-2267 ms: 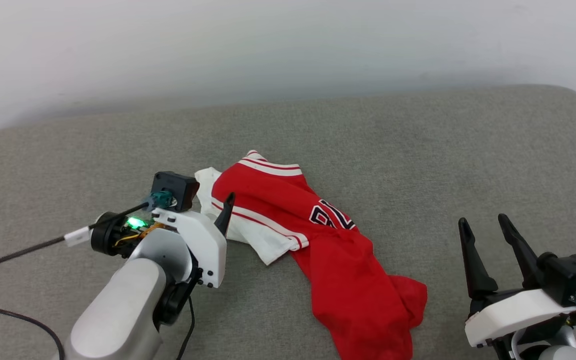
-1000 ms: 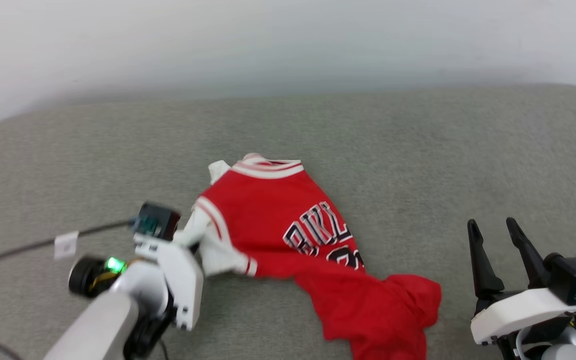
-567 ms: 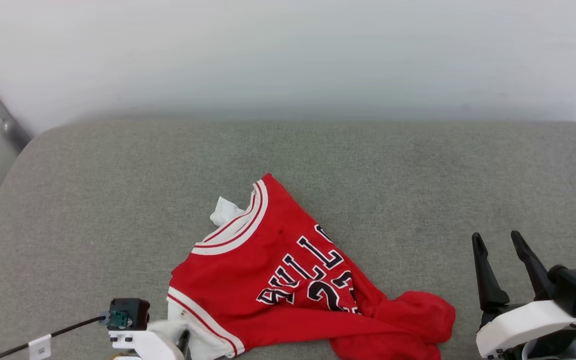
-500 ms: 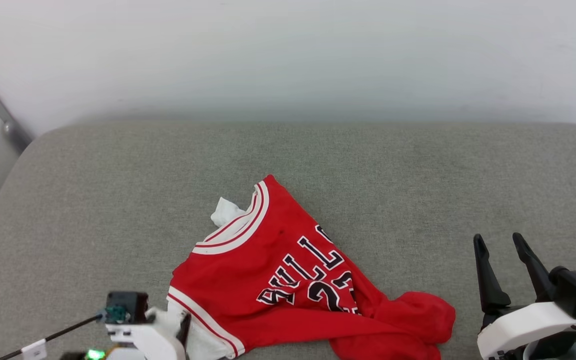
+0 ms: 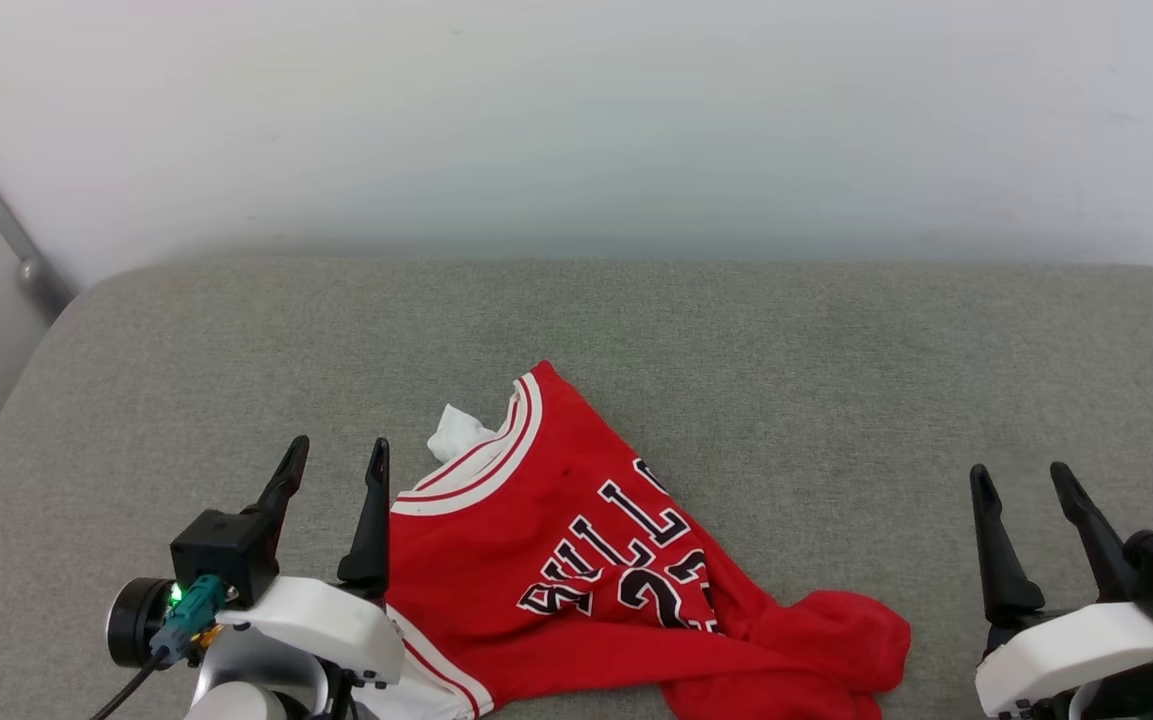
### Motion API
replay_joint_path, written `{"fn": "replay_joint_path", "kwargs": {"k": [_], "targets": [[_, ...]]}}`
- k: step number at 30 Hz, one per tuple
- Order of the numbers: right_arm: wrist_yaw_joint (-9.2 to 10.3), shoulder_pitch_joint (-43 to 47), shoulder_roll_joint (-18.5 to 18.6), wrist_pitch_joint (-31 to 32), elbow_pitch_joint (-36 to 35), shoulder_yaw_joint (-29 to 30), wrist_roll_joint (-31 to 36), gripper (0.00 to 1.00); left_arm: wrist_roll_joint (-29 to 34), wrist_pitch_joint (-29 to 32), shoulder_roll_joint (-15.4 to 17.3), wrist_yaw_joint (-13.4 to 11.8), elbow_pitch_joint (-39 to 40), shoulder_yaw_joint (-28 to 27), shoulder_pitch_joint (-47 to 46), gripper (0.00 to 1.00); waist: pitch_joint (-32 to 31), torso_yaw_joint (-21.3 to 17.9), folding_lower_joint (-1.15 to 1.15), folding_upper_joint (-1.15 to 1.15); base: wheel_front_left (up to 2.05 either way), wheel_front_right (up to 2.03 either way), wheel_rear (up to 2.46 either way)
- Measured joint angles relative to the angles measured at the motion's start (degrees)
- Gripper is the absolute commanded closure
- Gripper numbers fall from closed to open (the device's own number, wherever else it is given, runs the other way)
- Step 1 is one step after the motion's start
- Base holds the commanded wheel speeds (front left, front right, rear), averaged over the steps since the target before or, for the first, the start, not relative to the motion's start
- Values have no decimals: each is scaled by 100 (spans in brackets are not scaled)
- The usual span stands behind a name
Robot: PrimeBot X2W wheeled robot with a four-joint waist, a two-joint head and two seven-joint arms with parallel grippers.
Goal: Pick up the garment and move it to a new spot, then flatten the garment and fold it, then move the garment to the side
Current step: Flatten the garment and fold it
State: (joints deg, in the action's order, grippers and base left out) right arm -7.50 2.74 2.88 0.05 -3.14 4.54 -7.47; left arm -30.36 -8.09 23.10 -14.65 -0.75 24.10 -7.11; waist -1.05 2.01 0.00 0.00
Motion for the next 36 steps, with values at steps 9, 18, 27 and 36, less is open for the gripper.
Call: {"fn": "replay_joint_path", "kwargs": {"k": [9,18,27,36], "targets": [[0,-4,2,121,-33,320,156,0,111,-327,-138,3,-29,88,-25,0,57,238,0,0,0,0,0],[5,-1066,537,1196,683,146,-461,0,198,-530,-357,88,-23,116,-431,0,500,632,0,0,0,0,0],[0,-2091,1281,3524,1574,-1373,-1819,0,287,-668,-749,255,-151,159,-751,0,967,1202,0,0,0,0,0],[0,-2522,1551,4709,2262,-2285,-2571,0,506,-681,-891,428,-337,140,-851,0,1228,1574,0,0,0,0,0]]}}
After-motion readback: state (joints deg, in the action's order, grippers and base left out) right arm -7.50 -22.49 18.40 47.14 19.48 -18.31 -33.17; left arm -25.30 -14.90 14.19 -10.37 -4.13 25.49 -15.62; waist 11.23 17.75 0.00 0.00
